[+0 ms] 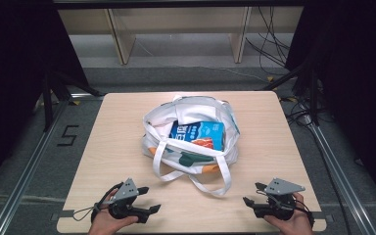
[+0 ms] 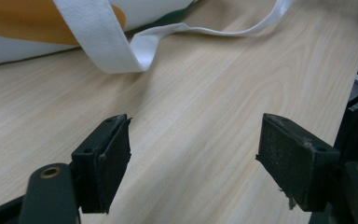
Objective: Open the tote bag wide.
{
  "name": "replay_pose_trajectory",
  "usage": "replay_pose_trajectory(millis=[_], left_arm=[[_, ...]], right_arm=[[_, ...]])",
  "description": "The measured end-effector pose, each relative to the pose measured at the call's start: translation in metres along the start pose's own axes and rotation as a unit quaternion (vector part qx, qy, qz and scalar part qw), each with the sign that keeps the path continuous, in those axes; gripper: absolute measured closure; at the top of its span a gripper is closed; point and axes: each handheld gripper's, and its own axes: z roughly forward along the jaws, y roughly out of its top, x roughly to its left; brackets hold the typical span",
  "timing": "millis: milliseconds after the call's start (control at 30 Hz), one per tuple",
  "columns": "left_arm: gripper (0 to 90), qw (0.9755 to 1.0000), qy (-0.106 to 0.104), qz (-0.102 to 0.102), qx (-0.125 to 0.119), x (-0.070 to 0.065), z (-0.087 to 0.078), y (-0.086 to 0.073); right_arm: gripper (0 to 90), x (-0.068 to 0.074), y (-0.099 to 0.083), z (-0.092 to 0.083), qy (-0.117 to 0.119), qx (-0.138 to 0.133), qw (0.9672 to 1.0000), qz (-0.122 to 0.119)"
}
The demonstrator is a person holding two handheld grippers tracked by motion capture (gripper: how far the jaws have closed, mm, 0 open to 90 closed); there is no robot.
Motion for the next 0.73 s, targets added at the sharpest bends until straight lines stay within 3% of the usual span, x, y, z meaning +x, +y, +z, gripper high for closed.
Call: replay_pose_trajectory(millis=[133,200,300,433,633,733], left_arm=[[24.7,1.0000,0.003,-0.006,0.001,0.0011,-0.0025,0.0004],[24.7,0.9999,0.006,-0.001,0.009,0.0024,-0.0026,0.0004],[24.6,0.9999,-0.003,-0.012,-0.008,0.0000,0.0004,-0.0002],[24.6,1.0000,0.007,-0.006,0.002,0.0013,-0.0016,0.0000],[24.6,1.0000,0.006,0.001,0.006,0.0030,-0.0010,-0.0004],[24.6,1.0000,0.000,-0.010,-0.001,0.0017,-0.0001,-0.0006]], right_arm=[[31.9,0.0029,-0.0037,-0.0016,0.005,0.002,0.9999,0.011],[31.9,0.0015,-0.0039,-0.0015,0.010,0.005,0.9999,0.002],[31.8,0.0029,-0.0048,-0.0021,0.005,0.005,0.9999,0.009],[31.9,0.0023,-0.0050,-0.0016,0.007,0.004,1.0000,0.005],[31.9,0.0018,-0.0053,-0.0016,0.004,0.006,1.0000,0.005],[31.9,0.0015,-0.0052,-0.0018,0.003,0.005,1.0000,0.004]])
